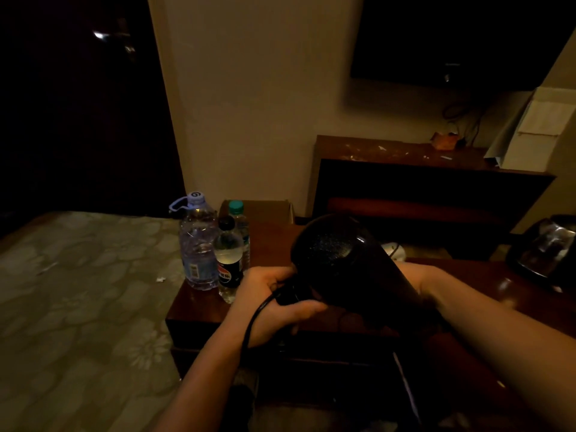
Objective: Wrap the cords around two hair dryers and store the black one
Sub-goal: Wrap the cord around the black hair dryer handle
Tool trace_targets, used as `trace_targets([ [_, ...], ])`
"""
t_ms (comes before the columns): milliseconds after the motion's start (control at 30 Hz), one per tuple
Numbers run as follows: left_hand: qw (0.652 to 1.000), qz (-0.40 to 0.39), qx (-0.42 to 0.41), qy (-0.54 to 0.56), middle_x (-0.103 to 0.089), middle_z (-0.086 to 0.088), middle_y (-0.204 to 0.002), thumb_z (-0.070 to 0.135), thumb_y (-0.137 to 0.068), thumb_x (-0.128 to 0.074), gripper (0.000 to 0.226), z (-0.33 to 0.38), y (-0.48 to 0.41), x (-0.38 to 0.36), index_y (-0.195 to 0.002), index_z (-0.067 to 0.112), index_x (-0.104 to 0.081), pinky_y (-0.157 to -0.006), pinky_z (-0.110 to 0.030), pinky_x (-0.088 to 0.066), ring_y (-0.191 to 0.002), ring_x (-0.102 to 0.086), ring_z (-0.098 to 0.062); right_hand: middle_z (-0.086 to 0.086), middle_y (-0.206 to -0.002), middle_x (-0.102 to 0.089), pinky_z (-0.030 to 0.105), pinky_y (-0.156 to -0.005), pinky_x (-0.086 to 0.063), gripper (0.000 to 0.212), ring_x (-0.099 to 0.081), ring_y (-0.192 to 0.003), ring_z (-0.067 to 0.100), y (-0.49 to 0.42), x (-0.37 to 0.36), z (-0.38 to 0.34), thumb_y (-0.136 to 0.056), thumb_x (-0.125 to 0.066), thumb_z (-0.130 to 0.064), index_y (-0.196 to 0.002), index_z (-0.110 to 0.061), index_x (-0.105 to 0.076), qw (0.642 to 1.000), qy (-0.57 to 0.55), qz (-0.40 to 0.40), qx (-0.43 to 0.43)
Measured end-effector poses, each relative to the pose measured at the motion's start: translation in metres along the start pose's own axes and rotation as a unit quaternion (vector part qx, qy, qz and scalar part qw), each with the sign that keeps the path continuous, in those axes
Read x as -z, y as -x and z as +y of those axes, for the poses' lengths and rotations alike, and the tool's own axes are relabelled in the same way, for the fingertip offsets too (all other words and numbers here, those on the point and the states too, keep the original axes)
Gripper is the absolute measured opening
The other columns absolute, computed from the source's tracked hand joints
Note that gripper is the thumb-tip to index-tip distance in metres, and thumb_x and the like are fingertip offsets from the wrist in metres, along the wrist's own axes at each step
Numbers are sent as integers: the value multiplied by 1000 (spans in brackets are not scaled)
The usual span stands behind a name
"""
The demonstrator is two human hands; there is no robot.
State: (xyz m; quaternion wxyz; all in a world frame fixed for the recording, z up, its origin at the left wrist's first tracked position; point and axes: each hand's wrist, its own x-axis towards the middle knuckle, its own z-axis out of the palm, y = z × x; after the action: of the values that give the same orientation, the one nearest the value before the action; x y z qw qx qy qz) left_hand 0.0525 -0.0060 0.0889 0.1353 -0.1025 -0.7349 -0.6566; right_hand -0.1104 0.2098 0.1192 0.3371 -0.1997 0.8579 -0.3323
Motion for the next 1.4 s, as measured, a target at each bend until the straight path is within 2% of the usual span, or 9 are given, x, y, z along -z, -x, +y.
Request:
trace_targets([
  [67, 999, 0, 4, 41, -71, -7, -60, 30, -72, -83, 15, -4, 0, 8, -80, 20, -76, -45, -29, -48, -41, -61, -22, 1, -84, -58, 8, -60, -47, 14, -57, -61, -1, 11, 7, 13, -98, -57, -8, -85, -13, -59, 994, -108, -24, 16],
  [167, 978, 45, 27, 203, -62, -13, -59, 48, -69, -85, 45, -8, -2, 6, -80, 8, -66, -40, -25, -45, -36, -53, -20, 24, -109, -64, 20, -71, -60, 72, -74, -81, 11, 17, 8, 39, -79, -74, -47, -123, 3, -46, 944, -251, -203, 72],
  [267, 935, 120, 68, 326, -54, -8, -58, 60, -78, -71, 53, -4, -11, -9, -78, 8, -60, -36, -23, -40, -34, -46, -15, 32, -103, -64, 33, -73, -58, 32, -70, -85, 35, 21, -23, 38, -93, -65, -28, -108, -6, -47, 885, -341, -276, 156],
  [467, 955, 229, 69, 174, -54, -12, -66, 59, -87, -66, 54, -16, -18, -14, -86, 7, -56, -44, -32, -42, -45, -48, -24, 3, -50, -25, 30, -43, -8, 28, -9, -42, 16, 48, -74, 20, -104, -42, -33, -97, -11, -56, 914, -358, -79, 172],
  [767, 958, 271, 38, 86, -64, -3, -67, 64, -92, -52, 60, -22, -18, -46, -91, 5, -60, -62, -37, -49, -60, -62, -19, -4, -71, -53, 22, -56, -41, 28, -51, -59, 10, 82, -141, -35, -95, -48, -49, -83, -27, -59, 905, -239, 236, 262],
  [900, 982, 182, 47, 36, -59, 11, -103, 58, -94, -43, 36, -29, -17, -61, -116, 30, -47, -80, -8, -49, -80, -62, 18, -11, -99, -56, 18, -68, -47, 32, -61, -84, 2, 57, -140, -34, -87, -45, -65, -93, -36, -57, 904, -151, 352, 188],
  [1000, 990, 124, 36, 55, -58, -4, -104, 28, -107, -45, 10, -23, -15, -66, -115, 27, -40, -79, -15, -53, -87, -65, 4, -10, -97, -61, 28, -68, -53, 42, -63, -83, 1, 52, -136, -27, -84, -53, -72, -96, -32, -51, 901, -142, 377, 160],
  [1233, 992, 91, 54, -67, -48, -4, -132, 86, -79, -48, 54, -33, -15, -53, -122, 74, -19, -108, -56, -44, -132, -48, -27, -6, -87, -71, 47, -74, -57, 59, -69, -81, 8, 52, -128, -7, -72, -50, -86, -106, -38, -42, 941, -133, 282, 136],
  [1400, 994, 10, 51, -97, -42, 15, -134, 80, -84, -43, 50, -23, -21, -44, -126, 69, -19, -105, -26, -43, -131, -43, -1, -16, -80, -71, 33, -70, -55, 62, -68, -77, 2, 55, -125, -11, -71, -36, -94, -109, -47, -48, 925, -32, 359, 123],
])
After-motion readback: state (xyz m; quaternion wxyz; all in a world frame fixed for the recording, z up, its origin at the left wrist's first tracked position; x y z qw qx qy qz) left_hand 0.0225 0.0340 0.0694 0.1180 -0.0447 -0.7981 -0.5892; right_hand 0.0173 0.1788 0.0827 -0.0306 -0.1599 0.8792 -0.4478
